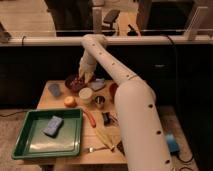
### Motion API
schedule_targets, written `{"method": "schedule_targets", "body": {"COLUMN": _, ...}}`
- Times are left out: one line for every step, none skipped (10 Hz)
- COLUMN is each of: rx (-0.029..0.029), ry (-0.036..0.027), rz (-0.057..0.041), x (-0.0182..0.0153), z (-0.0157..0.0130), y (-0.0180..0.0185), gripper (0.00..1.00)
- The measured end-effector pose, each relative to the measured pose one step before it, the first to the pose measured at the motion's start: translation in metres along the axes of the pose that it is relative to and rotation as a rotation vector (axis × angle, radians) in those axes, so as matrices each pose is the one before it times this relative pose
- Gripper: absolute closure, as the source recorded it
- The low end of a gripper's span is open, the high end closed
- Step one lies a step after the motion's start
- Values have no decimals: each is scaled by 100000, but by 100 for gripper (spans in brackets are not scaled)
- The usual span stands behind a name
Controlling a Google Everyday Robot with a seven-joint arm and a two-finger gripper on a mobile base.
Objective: Place grapes in paper cup
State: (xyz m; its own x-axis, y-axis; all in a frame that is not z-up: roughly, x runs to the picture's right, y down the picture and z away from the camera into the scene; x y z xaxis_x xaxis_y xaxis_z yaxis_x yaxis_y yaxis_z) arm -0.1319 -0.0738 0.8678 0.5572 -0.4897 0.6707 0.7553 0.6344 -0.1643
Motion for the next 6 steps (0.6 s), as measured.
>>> {"method": "schedule_targets", "body": {"rx": 439, "ry": -1679, "rz": -1837, "x": -1091, "z": -10, "y": 475, "gripper": 94}}
{"method": "schedule_targets", "body": {"rx": -262, "ry": -1048, "rz": -1190, "x": -862, "z": 56, "y": 383, "gripper": 100}}
{"method": "schedule_targets", "body": {"rx": -389, "ry": -729, "rz": -771, "x": -617, "z": 54, "y": 200, "gripper": 100}}
{"method": "schedule_targets", "body": {"rx": -1131, "ry": -872, "rz": -867, "x": -634, "z": 205, "y": 371, "gripper": 100}}
{"method": "schedule_targets", "body": {"rx": -1560, "ry": -1186, "rz": -1236, "x": -891, "z": 276, "y": 361, "gripper": 100}}
{"method": "schedule_targets", "body": {"rx": -1223, "ry": -939, "rz": -1063, "x": -739, "z": 288, "y": 174, "gripper": 100}}
